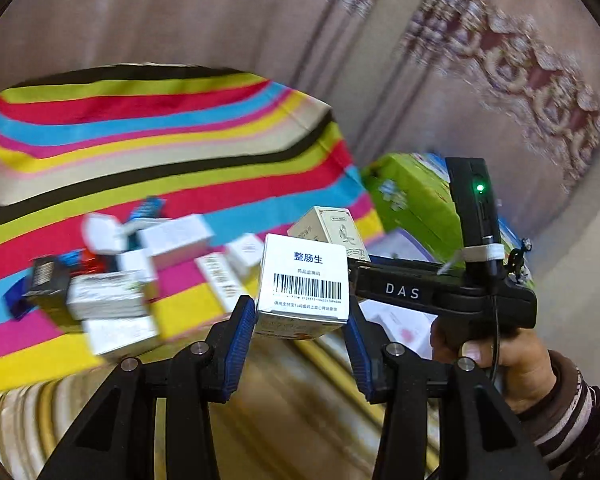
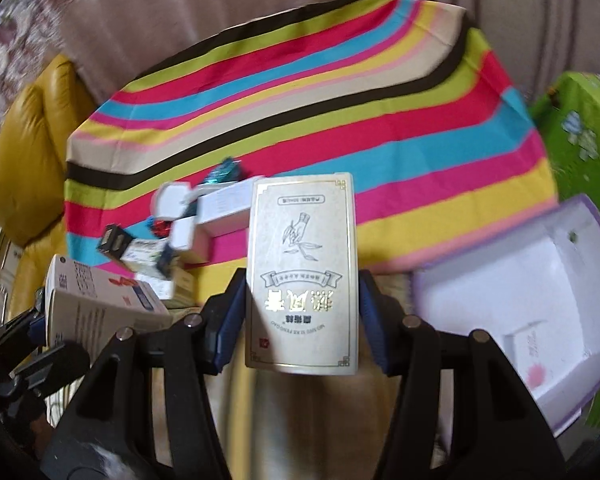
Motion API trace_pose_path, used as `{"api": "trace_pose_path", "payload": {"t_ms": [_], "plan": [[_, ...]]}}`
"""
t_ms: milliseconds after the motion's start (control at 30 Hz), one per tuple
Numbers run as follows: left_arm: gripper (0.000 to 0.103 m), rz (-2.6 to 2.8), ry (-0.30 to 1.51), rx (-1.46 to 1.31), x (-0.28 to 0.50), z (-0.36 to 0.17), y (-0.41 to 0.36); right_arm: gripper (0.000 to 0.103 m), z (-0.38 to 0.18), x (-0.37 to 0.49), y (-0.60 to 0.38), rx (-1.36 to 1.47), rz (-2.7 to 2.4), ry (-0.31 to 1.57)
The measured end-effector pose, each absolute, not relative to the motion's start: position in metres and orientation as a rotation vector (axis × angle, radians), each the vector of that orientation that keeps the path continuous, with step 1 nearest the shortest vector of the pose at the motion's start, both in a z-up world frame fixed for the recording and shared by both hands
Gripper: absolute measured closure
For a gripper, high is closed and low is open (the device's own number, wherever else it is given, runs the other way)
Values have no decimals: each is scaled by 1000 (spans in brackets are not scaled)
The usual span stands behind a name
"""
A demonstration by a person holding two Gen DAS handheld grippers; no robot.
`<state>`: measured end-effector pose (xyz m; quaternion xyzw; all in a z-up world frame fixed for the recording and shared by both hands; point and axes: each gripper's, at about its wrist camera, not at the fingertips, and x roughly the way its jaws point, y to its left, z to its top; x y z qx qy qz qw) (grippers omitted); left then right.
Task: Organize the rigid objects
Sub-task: 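Carry both held boxes over the purple-rimmed storage box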
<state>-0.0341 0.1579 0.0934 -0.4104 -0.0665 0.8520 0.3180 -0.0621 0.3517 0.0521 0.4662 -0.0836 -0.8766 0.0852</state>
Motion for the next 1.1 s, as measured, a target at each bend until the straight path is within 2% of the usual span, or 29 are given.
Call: {"api": "trace_pose_path", "payload": {"t_ms": [167,433,667,933,1100], "plan": [[58,2077,-209,-1131,-49,80,203,46,50,-52,400,1455,-2724,-305],[58,1853,-450,-1228,-61,36,220,46,30,-43,462,1600,-2825,-402],[58,1801,-456,-1239,-64,28,237,46,13,-39,486,1656,-2843,-460],[58,1781,-372,-1262,-63,21,268,46,1,-37,505,1705,-2852,-538],[57,1778,-373,-1280,-68,16,274,45,-2,-40,500,1724,-2854,-509]]}}
